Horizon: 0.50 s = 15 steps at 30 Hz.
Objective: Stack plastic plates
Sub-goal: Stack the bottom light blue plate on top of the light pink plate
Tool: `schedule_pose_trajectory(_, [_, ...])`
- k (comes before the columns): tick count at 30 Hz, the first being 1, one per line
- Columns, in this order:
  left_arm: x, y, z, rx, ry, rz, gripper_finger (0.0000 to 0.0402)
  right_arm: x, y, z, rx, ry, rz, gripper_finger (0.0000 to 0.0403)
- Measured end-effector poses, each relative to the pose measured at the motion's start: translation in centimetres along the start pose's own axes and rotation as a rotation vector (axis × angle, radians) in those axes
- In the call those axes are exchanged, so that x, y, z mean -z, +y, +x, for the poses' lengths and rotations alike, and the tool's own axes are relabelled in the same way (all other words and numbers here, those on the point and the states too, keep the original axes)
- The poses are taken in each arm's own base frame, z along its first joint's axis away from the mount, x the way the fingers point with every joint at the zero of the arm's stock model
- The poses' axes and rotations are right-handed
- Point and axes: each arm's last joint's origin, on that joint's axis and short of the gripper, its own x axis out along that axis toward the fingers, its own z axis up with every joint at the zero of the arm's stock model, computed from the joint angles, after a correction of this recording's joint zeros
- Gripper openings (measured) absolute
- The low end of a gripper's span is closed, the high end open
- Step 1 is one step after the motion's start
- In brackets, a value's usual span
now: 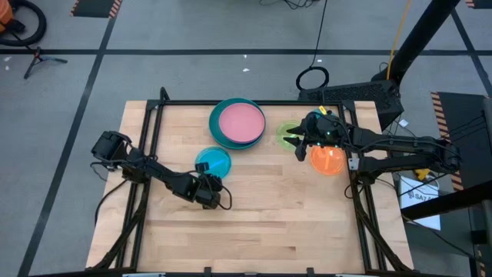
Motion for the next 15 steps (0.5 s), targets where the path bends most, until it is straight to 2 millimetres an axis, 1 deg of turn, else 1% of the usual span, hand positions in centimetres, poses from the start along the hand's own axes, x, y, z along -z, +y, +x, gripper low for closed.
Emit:
schedule_pose_trajectory(4, [0.01, -0.02, 0.00, 0.003, 0.000, 0.000, 0.0042, 0.00, 0.00, 0.00, 0.000, 0.000, 0.000, 0.0155])
schedule_pose_trajectory(7, [0.02, -0.02, 0.00, 0.003, 0.001, 0.000, 0.0030, 0.00, -0.01, 0.00, 0.000, 0.001, 0.000, 0.0155])
schedule_pose_trajectory(15, [-0.05, -0.07, -0.25, -0.011, 0.019, 0.015, 0.0026, 0.00, 0.00, 0.00, 0.000, 0.000, 0.000, 0.0155])
